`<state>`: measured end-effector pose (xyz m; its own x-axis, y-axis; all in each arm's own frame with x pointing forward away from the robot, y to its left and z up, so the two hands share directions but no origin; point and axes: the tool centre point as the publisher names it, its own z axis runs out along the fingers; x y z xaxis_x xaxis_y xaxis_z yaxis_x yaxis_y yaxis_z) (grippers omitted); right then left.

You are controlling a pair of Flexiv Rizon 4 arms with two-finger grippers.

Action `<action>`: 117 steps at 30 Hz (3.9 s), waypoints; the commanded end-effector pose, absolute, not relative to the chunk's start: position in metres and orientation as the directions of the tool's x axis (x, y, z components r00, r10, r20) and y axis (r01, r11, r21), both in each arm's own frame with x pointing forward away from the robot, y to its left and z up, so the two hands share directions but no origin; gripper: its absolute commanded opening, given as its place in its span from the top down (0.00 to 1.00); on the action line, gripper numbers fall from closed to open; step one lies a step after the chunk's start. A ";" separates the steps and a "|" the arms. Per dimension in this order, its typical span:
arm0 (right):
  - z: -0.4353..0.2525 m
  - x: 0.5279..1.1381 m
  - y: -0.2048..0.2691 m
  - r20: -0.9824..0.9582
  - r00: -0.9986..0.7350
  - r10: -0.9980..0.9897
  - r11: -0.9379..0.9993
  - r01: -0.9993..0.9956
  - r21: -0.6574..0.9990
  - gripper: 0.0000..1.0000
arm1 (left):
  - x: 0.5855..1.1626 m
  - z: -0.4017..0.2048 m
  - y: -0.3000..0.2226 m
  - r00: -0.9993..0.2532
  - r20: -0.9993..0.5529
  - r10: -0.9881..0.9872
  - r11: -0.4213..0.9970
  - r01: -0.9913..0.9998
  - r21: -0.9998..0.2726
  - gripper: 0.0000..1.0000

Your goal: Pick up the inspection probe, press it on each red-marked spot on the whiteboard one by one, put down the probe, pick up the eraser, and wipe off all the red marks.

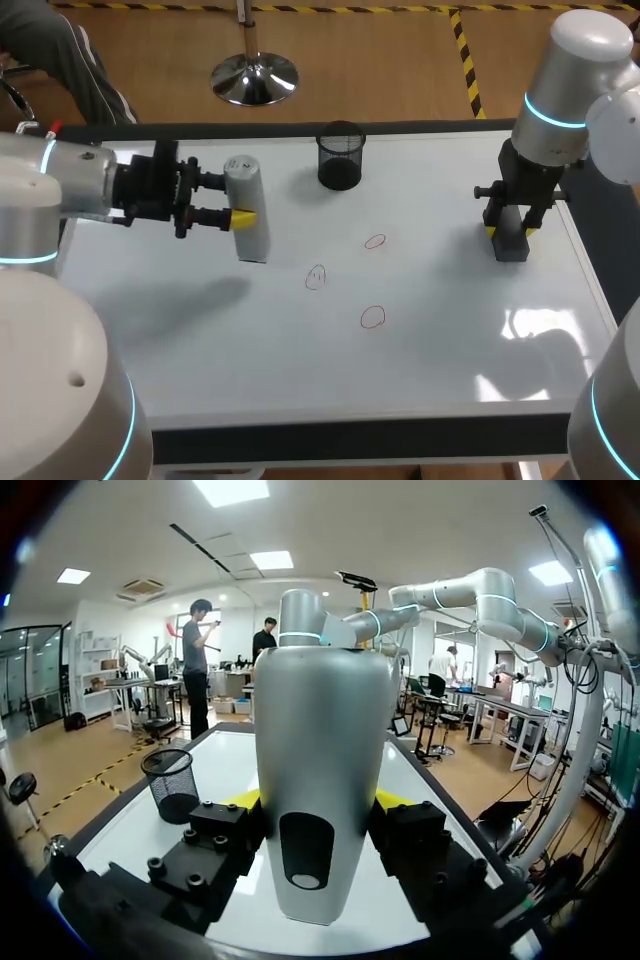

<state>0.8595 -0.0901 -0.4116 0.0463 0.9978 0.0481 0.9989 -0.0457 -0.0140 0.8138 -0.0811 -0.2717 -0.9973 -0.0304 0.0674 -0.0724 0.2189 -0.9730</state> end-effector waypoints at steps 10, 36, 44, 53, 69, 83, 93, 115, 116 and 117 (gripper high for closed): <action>-0.411 0.860 -0.091 0.051 0.045 0.998 -0.044 0.999 -0.014 1.00 | 0.804 -0.268 -0.048 -0.995 0.064 -0.070 0.236 -0.079 -0.968 1.00; -0.411 0.860 -0.091 0.051 0.045 0.998 -0.044 0.999 -0.014 1.00 | 0.799 -0.263 0.013 -0.991 0.047 -0.124 0.263 -0.078 -0.962 1.00; -0.411 0.860 -0.091 0.051 0.045 0.998 -0.044 0.999 -0.014 1.00 | 0.799 -0.266 0.022 -0.989 0.046 -0.141 0.247 -0.080 -0.966 1.00; -0.411 0.860 -0.091 0.051 0.045 0.998 -0.044 0.999 -0.014 1.00 | 0.798 -0.269 0.033 -0.987 0.045 -0.156 0.256 -0.085 -0.963 1.00; -0.411 0.860 -0.091 0.051 0.045 0.998 -0.044 0.999 -0.014 1.00 | 0.795 -0.268 0.050 -0.984 0.040 -0.173 0.261 -0.085 -0.962 1.00; -0.411 0.860 -0.091 0.051 0.045 0.998 -0.044 0.999 -0.014 1.00 | 0.795 -0.268 0.050 -0.984 0.040 -0.173 0.261 -0.085 -0.962 1.00; -0.411 0.860 -0.091 0.051 0.045 0.998 -0.044 0.999 -0.014 1.00 | 0.795 -0.268 0.050 -0.984 0.040 -0.173 0.261 -0.085 -0.962 1.00; -0.394 0.822 -0.069 0.016 0.138 0.990 -0.138 0.990 0.032 1.00 | 0.795 -0.268 0.050 -0.984 0.040 -0.173 0.261 -0.085 -0.962 1.00; -0.393 0.819 -0.066 0.016 0.138 0.990 -0.139 0.990 0.032 1.00 | 0.795 -0.268 0.050 -0.984 0.040 -0.173 0.261 -0.085 -0.962 1.00; -0.393 0.817 -0.064 0.015 0.138 0.990 -0.138 0.990 0.032 1.00 | 0.795 -0.268 0.050 -0.984 0.040 -0.173 0.261 -0.085 -0.962 1.00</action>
